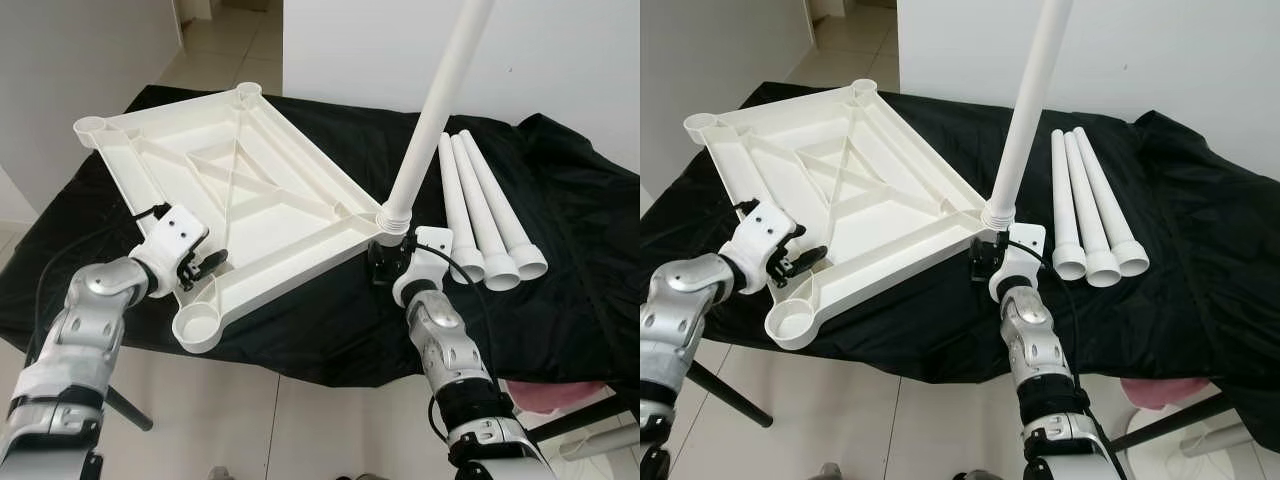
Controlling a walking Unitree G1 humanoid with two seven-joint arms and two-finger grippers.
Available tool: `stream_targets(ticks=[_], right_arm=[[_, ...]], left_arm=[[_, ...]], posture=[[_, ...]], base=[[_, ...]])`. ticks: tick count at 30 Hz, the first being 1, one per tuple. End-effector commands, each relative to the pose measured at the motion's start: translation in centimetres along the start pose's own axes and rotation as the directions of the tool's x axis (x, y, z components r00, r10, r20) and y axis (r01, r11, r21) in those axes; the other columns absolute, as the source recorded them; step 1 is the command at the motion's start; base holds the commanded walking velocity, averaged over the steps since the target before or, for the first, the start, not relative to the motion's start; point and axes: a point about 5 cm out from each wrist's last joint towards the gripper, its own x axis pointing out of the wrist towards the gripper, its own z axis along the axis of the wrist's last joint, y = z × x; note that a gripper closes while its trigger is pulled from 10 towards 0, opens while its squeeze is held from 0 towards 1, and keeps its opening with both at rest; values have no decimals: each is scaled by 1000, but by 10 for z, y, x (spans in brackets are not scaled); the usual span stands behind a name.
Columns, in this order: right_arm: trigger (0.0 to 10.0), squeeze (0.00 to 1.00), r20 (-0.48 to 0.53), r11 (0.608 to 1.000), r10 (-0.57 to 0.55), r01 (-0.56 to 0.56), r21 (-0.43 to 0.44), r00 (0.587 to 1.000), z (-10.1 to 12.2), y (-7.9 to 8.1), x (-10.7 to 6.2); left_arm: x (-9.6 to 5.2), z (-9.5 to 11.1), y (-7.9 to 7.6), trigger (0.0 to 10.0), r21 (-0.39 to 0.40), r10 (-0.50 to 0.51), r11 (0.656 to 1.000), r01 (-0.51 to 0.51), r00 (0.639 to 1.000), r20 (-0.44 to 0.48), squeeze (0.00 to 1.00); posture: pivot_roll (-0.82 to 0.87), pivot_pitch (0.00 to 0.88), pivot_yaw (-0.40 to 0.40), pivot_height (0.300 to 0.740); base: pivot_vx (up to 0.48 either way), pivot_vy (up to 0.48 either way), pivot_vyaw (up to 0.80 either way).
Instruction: Building children table
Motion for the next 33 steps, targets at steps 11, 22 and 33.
stream_targets(ticks=[11, 22, 33], right_arm=[[10000, 0, -68, 1000, -29, 29, -1, 997, -11, -2, 8], [10000, 0, -82, 1000, -22, 22, -2, 996, -12, 0, 14], [10000, 0, -115, 1000, -14, 14, -4, 993, -17, 2, 20]], left_arm=[[-22, -5, -6, 10000, 38, -32, 999, 34, 998, -54, 0], [-34, -1, 6, 10000, 29, 49, 998, -48, 997, -51, 0], [-29, -6, -23, 10000, 95, -56, 993, 65, 994, -92, 0]], posture=[[124, 3, -92, 740], [132, 0, -100, 740], [137, 0, -102, 740]], base=[[0, 0, 0], [0, 0, 0], [0, 0, 0]])
